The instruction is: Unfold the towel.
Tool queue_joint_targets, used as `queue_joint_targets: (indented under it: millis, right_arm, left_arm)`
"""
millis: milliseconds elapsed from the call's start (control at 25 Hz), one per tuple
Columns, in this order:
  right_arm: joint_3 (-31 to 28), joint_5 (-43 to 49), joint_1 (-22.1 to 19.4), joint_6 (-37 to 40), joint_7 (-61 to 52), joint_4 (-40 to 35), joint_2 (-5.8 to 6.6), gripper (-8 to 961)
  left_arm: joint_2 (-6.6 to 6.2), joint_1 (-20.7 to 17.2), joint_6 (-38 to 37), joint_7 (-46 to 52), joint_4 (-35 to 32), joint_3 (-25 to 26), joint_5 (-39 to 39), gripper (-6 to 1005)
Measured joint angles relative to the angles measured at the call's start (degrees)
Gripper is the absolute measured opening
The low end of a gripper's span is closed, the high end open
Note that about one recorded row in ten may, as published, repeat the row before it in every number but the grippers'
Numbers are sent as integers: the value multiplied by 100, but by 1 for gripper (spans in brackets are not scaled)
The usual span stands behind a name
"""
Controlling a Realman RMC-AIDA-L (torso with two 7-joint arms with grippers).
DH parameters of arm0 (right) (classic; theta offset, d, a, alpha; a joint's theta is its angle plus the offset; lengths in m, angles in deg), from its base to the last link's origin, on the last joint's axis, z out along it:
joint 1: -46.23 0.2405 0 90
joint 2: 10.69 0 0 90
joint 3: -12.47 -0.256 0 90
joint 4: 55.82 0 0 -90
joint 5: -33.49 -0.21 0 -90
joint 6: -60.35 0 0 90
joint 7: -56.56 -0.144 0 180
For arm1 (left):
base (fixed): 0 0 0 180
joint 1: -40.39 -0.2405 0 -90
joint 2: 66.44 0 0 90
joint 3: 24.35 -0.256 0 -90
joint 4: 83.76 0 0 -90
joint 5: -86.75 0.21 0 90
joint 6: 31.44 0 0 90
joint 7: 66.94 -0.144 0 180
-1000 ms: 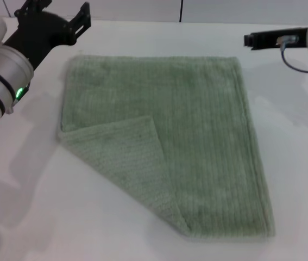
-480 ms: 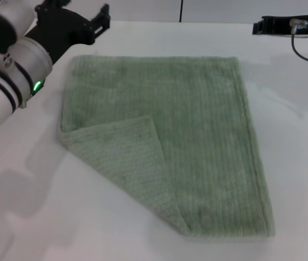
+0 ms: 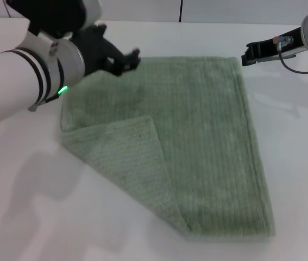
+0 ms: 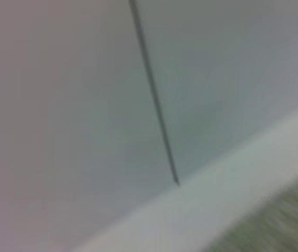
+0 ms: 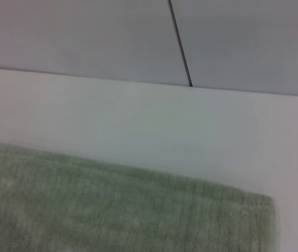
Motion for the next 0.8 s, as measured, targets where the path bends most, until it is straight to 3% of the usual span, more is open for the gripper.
queue_joint_targets:
  millis: [240,400,640,800]
  right_arm:
    - [-61,74,110,-29,-20,-10,3,-1]
    - [-40,161,173,-41,-20,-134,6,-1]
    - [53,184,340,59,4,-630,-21,-1]
    - [435,185,496,353,39,-1068,-53,-1]
  left_arm:
    - [30,186,1090,-51,307,-162,-23,793]
    - [50,644,1995,202,-4,-276,-185,791]
    - [67,921,1962,392,-367,-514,-335,789]
    - [69,1137,1802,540,-616,-643,-320,787]
